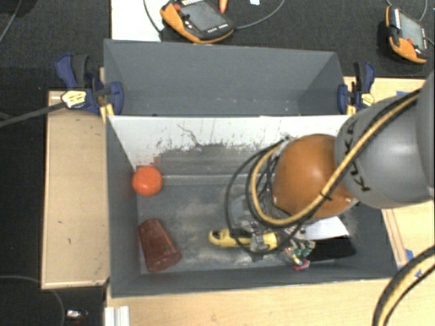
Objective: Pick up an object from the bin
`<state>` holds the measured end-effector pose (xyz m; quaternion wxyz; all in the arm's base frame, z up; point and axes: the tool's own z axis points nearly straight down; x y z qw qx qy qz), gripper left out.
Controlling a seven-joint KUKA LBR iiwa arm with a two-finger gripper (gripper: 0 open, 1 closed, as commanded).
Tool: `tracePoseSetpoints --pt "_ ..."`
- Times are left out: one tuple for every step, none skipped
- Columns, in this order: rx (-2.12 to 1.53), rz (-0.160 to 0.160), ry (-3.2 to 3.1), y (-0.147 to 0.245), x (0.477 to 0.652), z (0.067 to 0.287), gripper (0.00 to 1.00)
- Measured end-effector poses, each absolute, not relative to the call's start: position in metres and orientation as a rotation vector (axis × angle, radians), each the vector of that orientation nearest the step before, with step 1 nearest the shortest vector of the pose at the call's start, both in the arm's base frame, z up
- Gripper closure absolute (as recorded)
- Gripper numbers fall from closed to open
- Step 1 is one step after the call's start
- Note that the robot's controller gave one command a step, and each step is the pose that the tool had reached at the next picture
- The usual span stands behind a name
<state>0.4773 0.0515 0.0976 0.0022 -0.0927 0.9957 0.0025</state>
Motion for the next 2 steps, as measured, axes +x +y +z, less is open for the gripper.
tracePoseSetpoints --pt "-0.285 0.009 3.123 0.0518 0.4774 0.1095 1.00" --pt "-0.284 0.008 3.122 0.0516 0.4777 0.1181 1.00"
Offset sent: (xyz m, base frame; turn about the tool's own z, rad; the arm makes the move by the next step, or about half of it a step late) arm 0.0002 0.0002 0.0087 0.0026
